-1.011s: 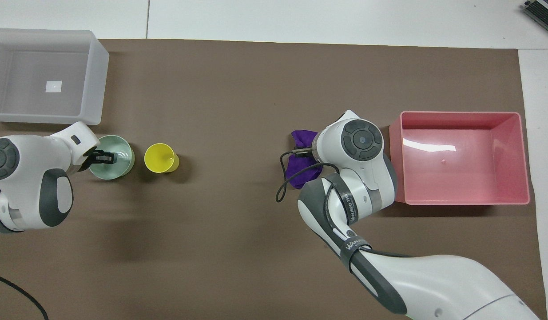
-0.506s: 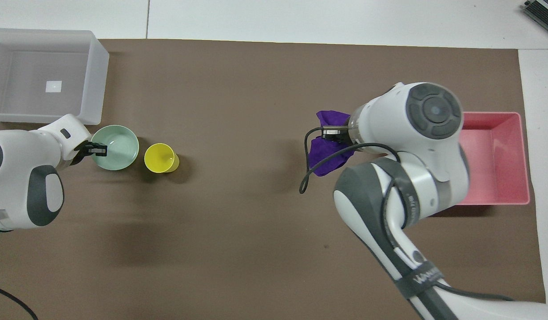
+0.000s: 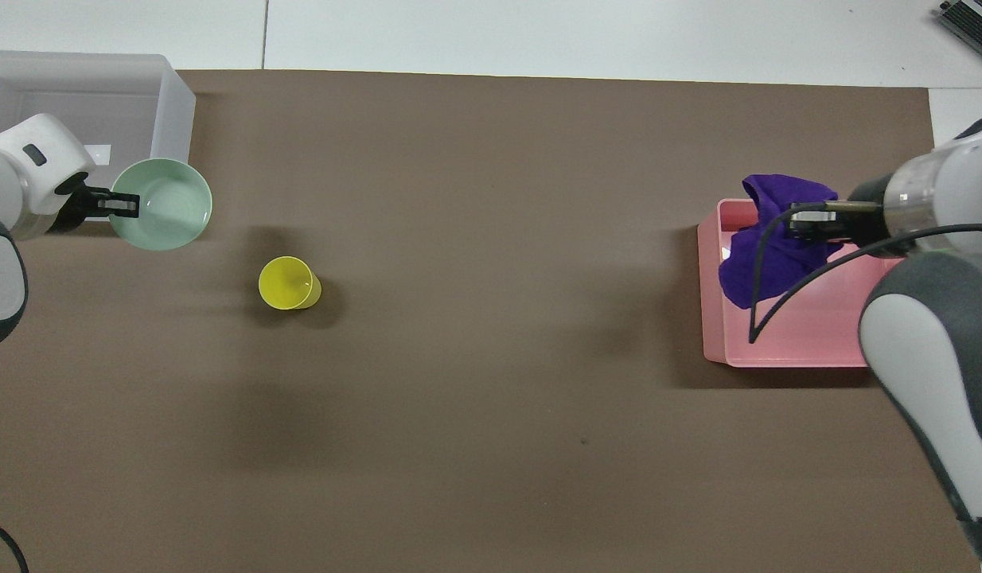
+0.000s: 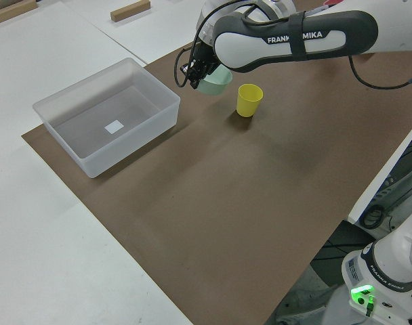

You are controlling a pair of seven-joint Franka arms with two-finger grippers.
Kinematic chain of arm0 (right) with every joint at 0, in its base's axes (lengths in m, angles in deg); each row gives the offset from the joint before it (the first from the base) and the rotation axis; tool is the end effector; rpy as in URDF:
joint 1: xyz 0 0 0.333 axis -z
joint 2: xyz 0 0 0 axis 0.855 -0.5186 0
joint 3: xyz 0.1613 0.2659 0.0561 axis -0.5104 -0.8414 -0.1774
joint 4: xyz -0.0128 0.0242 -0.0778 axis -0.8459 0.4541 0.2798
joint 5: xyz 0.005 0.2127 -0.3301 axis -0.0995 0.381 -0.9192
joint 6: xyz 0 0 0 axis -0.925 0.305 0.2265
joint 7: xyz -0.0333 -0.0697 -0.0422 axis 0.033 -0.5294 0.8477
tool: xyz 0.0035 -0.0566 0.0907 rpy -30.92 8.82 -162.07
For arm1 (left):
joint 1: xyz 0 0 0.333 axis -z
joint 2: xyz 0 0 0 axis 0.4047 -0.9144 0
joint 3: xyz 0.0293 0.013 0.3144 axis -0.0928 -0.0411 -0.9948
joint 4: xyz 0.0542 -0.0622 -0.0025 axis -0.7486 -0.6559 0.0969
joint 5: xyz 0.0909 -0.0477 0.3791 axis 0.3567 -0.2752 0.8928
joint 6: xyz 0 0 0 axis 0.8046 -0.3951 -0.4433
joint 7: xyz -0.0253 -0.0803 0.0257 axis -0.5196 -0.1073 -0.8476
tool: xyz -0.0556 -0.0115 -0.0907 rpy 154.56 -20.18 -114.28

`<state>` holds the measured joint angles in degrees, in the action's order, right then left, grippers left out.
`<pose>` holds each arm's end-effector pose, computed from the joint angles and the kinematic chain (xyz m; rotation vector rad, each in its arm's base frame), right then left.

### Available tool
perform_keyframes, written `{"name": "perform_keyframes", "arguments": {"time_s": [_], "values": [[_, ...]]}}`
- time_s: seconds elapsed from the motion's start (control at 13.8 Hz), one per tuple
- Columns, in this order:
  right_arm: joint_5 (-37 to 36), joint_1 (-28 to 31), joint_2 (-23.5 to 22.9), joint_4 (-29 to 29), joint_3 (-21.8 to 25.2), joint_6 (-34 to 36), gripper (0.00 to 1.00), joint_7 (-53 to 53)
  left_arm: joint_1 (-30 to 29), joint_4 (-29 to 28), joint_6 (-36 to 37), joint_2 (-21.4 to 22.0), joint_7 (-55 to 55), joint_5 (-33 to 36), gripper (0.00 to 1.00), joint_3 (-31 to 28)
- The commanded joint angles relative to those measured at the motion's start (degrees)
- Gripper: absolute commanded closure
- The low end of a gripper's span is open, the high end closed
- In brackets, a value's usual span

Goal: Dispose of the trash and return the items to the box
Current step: 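Carry the cloth into the pink box while the left gripper carries the bowl, then release the cloth in the pink box while the left gripper releases the bowl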

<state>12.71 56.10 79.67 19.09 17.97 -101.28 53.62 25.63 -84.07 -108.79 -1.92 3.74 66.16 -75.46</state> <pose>0.5783 0.0153 0.5494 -3.0791 0.1414 -0.2218 0.6200 0.0091 0.4614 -3.0783 0.2532 -0.4504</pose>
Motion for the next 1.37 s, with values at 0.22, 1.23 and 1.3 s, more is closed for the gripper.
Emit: {"name": "perform_keyframes", "arguments": {"time_s": [0.22, 1.23, 1.3], "values": [[0.17, 11.53, -3.21, 8.39, -0.67, -11.04, 1.00, -14.13, -6.14, 15.38, -2.24, -11.83, -0.40, 0.25, 1.00, 0.18], [0.87, 12.15, -8.06, 21.41, -0.75, -27.22, 0.00, -14.40, -12.13, 23.44, -16.03, -28.74, 0.04, 1.04, 1.00, 0.36], [0.87, 11.89, -7.80, 20.88, -0.75, -26.79, 0.00, -14.32, -12.13, 20.71, -17.09, -27.94, 0.13, 1.04, 1.00, 0.44]]}}
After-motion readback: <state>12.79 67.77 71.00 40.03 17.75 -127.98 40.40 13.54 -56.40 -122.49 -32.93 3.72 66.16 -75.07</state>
